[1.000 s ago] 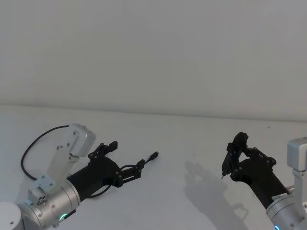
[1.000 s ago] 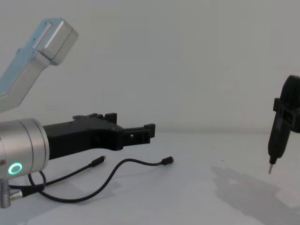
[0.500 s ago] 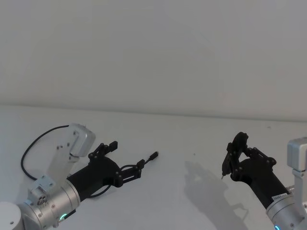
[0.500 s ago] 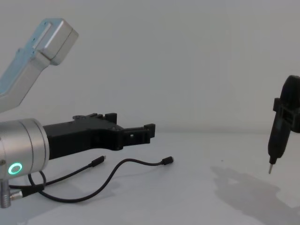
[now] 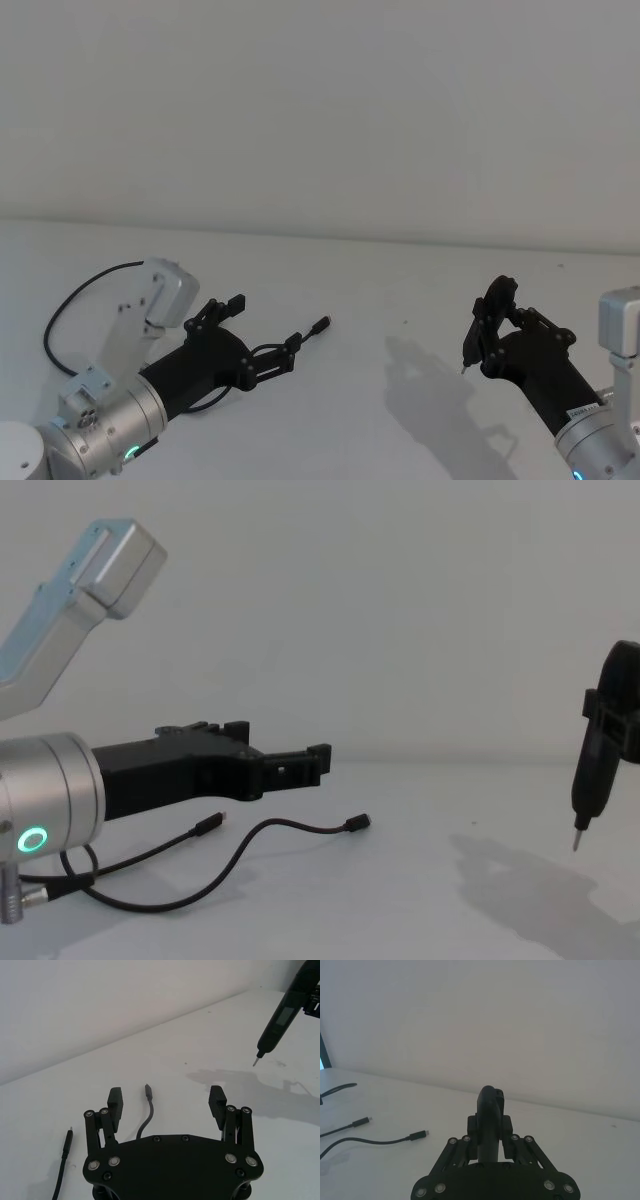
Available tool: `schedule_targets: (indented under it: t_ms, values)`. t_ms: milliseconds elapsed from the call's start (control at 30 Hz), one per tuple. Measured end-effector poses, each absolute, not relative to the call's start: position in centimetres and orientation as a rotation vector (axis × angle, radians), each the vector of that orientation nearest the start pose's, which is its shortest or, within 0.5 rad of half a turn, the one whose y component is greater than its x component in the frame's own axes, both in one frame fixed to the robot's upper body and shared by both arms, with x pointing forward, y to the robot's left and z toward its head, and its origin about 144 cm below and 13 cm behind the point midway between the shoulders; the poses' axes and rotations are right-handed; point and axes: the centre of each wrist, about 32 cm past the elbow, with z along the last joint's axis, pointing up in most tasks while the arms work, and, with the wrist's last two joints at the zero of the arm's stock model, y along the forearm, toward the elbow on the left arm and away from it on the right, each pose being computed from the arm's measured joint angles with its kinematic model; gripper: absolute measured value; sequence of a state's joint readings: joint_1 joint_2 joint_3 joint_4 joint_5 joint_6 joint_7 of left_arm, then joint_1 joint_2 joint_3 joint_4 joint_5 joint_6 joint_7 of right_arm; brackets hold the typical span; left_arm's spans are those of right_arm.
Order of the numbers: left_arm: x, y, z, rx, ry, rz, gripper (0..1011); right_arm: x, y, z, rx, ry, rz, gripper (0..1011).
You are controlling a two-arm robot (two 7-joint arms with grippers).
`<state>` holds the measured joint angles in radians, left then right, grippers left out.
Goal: Pick up the data cable with the one hand.
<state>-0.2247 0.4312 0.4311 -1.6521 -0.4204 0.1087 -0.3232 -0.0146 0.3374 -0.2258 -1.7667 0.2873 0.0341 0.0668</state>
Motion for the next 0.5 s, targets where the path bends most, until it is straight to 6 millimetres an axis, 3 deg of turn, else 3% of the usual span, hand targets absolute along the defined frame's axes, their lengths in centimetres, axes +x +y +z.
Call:
schedule_targets:
  t_ms: [500]
  values:
    - [49.09, 21.73, 121.21, 0.085, -0.007, 0.808, 1002, 44.33, -23.71, 118.87, 0.026, -0.075, -1.229, 274]
